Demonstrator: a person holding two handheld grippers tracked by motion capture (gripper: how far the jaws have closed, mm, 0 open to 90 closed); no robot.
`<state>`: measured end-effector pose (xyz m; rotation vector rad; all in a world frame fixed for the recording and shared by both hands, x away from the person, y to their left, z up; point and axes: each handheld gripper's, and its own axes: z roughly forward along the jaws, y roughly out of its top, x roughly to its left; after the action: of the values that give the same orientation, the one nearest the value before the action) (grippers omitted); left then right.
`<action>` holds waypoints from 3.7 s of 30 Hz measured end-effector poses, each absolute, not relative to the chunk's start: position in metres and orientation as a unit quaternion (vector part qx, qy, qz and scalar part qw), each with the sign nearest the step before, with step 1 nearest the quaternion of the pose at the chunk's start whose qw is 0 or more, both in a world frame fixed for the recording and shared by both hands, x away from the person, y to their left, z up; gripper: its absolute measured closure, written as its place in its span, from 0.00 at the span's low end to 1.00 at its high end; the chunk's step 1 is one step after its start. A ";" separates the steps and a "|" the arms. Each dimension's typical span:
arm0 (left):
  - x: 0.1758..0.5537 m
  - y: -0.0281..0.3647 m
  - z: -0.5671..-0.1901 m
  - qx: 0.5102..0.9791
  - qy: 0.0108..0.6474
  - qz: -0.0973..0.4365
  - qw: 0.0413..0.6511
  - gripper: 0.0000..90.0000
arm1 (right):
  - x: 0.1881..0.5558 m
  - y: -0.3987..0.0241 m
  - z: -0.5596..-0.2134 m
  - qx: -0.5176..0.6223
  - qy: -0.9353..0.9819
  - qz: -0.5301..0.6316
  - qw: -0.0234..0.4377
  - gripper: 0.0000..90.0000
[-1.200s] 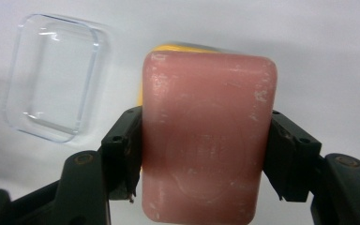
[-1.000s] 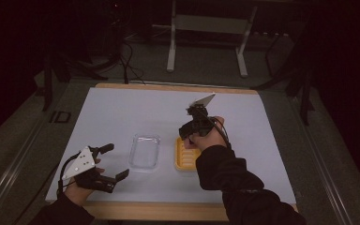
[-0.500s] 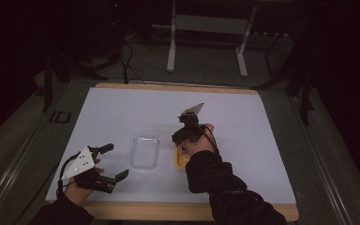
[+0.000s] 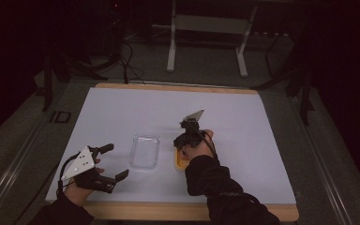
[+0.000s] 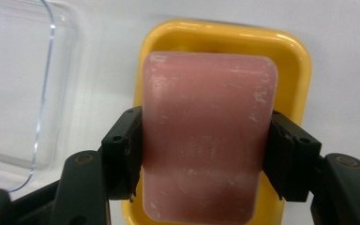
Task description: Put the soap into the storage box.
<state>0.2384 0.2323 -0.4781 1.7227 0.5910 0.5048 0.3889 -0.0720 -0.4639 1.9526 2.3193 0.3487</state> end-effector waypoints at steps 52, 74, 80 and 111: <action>0.230 0.237 -0.480 0.746 0.257 0.222 0.572 0.00 | 0.380 -0.104 -0.442 0.500 0.845 0.187 0.036 0.13; 0.204 0.254 -0.484 0.741 0.286 0.224 0.565 0.00 | 0.365 -0.152 -0.428 0.429 0.859 0.253 0.119 0.15; 0.199 0.257 -0.485 0.739 0.293 0.224 0.564 0.00 | 0.355 -0.170 -0.431 0.432 0.851 0.272 0.125 0.15; 0.195 0.261 -0.486 0.736 0.304 0.225 0.562 0.00 | 0.293 -0.265 -0.454 0.470 0.798 0.330 0.184 0.14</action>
<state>0.1955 0.2610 -0.4857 1.7334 0.7172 0.5293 0.2929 -0.2646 -0.4539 1.3252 2.2495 0.9305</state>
